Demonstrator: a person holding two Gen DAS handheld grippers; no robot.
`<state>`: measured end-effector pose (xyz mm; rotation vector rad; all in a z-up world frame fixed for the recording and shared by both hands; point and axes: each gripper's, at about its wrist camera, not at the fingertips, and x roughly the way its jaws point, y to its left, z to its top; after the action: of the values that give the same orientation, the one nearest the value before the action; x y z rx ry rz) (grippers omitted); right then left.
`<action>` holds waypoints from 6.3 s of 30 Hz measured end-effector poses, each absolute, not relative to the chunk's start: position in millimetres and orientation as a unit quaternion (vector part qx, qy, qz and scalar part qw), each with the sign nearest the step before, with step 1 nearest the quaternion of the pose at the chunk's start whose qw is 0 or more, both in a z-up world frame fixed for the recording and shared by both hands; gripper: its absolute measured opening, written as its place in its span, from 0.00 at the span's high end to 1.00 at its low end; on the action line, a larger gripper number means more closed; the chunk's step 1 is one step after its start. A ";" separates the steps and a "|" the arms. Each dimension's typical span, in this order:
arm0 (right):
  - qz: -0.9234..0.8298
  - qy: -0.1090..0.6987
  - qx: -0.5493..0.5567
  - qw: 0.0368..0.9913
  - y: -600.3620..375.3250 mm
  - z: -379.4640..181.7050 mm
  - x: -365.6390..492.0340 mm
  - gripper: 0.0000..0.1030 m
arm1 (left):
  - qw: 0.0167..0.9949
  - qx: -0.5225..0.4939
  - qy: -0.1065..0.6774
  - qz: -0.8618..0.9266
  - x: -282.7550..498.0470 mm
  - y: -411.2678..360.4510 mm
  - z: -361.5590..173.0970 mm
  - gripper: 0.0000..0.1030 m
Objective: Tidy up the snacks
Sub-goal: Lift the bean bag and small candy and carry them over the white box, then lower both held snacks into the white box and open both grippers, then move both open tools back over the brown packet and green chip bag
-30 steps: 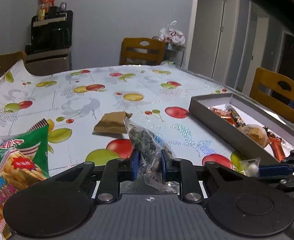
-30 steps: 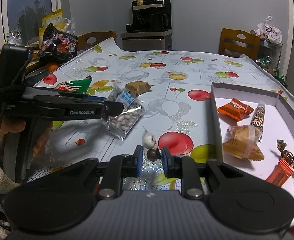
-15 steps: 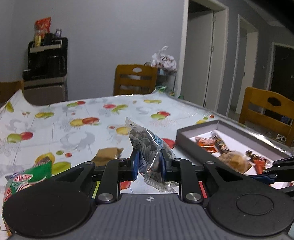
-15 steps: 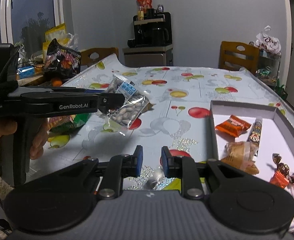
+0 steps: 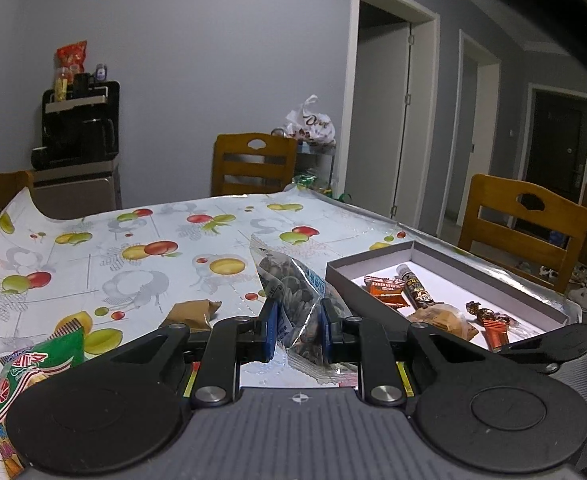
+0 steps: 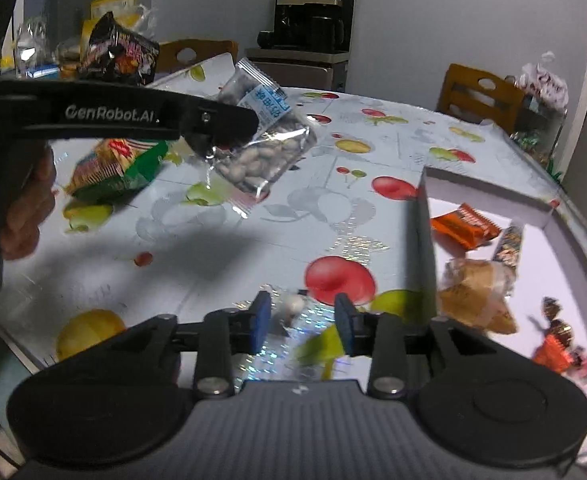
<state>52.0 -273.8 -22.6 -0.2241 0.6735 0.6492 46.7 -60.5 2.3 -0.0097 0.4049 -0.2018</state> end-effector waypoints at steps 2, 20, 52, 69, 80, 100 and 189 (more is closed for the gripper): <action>0.312 0.324 -0.106 0.887 -269.0 -25.9 55.0 0.63 | 0.975 -0.004 0.200 -0.100 46.2 -60.7 2.4 0.78; 0.301 0.318 -0.125 0.890 -252.5 -45.8 60.1 0.87 | 0.975 -0.014 0.202 -0.097 43.7 -53.4 1.8 0.78; 0.240 0.207 -0.014 0.948 -373.4 14.2 35.3 0.87 | 0.964 0.003 0.190 -0.188 42.9 -112.1 0.9 0.78; 0.162 0.229 0.047 0.959 -444.0 -8.9 36.3 0.87 | 0.945 0.023 0.205 -0.253 51.5 -166.4 -9.7 0.78; 0.133 0.258 0.064 0.955 -469.0 -28.3 37.9 0.87 | 0.930 0.024 0.237 -0.281 61.7 -192.4 -24.4 0.78; 0.112 0.262 0.074 0.956 -469.6 -33.7 43.0 0.87 | 0.931 0.050 0.242 -0.268 88.4 -224.1 -33.5 0.78; 0.248 0.223 0.044 0.942 -216.9 43.3 89.0 0.23 | 0.972 -0.011 0.216 0.089 35.2 37.4 -11.9 0.02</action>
<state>89.0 -216.9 43.3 0.0896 0.4538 0.5051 35.2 37.4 -11.9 -0.0226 0.4369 0.1796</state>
